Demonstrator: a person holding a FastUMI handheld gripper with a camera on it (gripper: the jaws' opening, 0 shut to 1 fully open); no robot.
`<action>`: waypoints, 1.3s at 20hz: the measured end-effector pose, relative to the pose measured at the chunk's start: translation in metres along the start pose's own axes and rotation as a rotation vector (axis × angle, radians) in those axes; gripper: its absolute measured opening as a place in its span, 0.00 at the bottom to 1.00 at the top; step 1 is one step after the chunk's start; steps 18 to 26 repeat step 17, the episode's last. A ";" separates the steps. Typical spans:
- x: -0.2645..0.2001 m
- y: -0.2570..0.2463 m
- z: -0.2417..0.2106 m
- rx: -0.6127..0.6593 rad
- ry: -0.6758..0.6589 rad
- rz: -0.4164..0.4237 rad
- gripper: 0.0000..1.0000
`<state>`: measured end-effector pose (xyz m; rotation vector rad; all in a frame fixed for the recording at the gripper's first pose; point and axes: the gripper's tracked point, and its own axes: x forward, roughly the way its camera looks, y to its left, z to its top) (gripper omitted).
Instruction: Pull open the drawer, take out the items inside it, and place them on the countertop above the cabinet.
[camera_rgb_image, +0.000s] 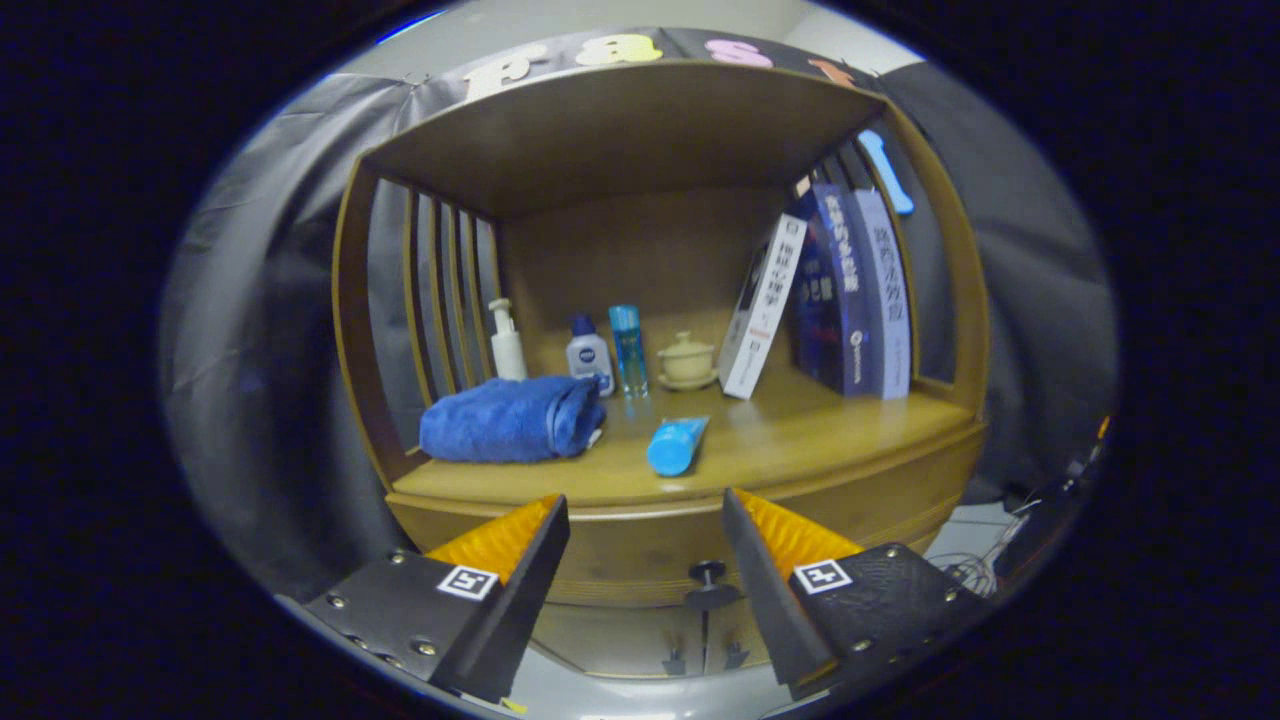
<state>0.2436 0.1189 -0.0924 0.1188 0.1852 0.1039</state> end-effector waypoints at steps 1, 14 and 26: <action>-0.008 -0.001 0.012 -0.011 -0.025 -0.002 0.90; -0.137 -0.050 0.089 -0.108 -0.179 -0.181 0.84; -0.152 -0.053 0.097 -0.110 -0.210 -0.186 0.84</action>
